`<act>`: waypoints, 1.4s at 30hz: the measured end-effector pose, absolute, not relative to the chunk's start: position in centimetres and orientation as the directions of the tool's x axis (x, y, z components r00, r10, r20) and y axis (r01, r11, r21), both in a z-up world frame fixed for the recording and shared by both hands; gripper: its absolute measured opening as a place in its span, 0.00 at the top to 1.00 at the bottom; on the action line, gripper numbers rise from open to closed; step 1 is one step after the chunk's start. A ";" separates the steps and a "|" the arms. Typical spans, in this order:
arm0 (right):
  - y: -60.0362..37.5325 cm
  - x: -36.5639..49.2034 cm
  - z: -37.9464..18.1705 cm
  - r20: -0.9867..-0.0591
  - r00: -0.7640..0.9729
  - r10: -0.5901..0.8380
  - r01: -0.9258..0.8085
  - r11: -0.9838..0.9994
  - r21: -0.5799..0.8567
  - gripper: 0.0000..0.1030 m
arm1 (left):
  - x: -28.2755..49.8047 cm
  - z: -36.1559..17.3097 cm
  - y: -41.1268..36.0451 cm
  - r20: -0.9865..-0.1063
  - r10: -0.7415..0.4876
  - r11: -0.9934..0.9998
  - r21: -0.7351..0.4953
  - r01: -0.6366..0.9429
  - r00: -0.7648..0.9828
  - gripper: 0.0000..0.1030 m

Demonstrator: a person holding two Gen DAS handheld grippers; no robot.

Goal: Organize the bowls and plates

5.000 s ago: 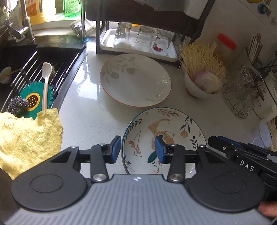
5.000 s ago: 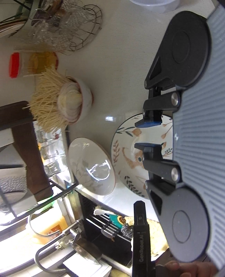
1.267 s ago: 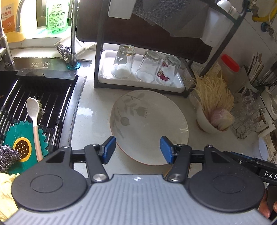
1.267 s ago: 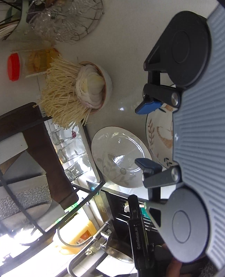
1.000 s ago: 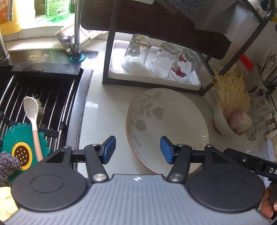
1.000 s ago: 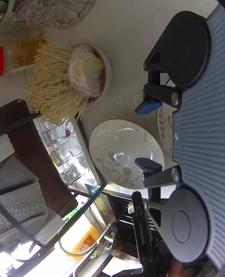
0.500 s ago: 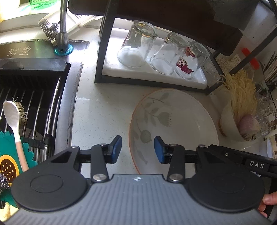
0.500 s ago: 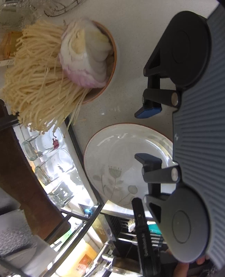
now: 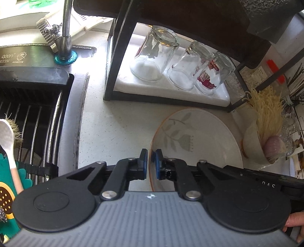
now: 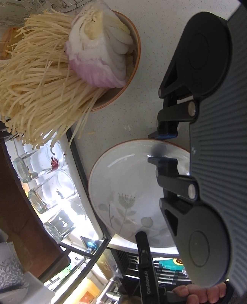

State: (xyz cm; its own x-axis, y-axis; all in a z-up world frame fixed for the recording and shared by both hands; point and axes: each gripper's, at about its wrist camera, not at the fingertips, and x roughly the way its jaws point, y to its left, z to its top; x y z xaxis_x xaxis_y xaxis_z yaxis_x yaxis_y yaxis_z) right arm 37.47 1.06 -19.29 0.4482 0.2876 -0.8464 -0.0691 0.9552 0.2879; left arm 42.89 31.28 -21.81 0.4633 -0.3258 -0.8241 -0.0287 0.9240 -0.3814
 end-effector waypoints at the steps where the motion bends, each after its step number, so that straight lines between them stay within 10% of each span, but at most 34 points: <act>1: 1.0 37.5 -19.3 -0.846 0.449 0.288 -0.070 0.955 0.288 0.79 | 42.9 -21.8 31.2 -0.824 -0.326 0.923 -0.383 -0.032 0.464 0.91; 42: -3.7 28.7 -12.8 -0.739 0.584 0.336 -0.146 0.939 0.311 0.80 | 31.8 -13.5 26.6 -0.749 -0.283 0.921 -0.386 -0.048 0.600 0.92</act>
State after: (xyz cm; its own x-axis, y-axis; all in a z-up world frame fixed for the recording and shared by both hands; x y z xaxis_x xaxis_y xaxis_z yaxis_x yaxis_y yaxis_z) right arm 28.70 -3.65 -12.75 0.5841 0.3357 -0.7390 -0.1461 0.9391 0.3111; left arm 31.80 26.64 -13.54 0.5996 -0.2826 -0.7488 -0.0478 0.9213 -0.3860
